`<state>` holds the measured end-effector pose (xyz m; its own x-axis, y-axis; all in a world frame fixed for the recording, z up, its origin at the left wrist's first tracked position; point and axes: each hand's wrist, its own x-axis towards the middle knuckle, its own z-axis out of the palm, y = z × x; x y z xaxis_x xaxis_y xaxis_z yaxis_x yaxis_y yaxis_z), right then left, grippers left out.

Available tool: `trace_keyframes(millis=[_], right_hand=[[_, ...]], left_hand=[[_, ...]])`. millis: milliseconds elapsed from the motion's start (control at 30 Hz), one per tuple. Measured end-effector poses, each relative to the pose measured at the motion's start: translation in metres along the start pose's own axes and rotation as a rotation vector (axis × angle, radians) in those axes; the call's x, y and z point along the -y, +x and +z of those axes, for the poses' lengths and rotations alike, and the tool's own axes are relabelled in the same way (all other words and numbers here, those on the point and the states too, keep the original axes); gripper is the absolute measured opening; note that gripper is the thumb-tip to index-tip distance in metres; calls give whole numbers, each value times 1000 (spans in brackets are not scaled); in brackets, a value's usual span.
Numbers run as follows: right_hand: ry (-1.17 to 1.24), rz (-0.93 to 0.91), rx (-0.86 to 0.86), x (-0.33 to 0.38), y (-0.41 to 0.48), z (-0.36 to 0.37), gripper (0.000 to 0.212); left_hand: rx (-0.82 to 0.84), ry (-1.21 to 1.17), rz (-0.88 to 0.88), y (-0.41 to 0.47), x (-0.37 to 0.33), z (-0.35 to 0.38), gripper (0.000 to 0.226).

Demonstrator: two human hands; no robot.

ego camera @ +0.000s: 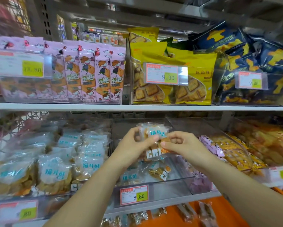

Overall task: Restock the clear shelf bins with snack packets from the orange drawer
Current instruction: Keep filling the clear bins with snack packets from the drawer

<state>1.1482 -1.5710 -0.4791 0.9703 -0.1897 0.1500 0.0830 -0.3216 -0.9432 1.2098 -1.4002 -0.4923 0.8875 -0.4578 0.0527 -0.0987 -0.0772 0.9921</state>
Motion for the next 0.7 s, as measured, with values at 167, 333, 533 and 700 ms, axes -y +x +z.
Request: trace_keyframes(millis=[167, 333, 533, 700], right_hand=[[-7, 37, 23, -4, 24, -6, 28], [-683, 143, 317, -45, 42, 11, 18], [-1043, 290, 503, -68, 50, 26, 76], [-1068, 273, 479, -63, 44, 31, 96]], left_hand=[[-248, 25, 97, 6, -4, -12, 45], [-378, 100, 134, 9, -1, -22, 45], [-371, 124, 111, 16, 6, -16, 45], [-365, 172, 75, 16, 10, -12, 57]])
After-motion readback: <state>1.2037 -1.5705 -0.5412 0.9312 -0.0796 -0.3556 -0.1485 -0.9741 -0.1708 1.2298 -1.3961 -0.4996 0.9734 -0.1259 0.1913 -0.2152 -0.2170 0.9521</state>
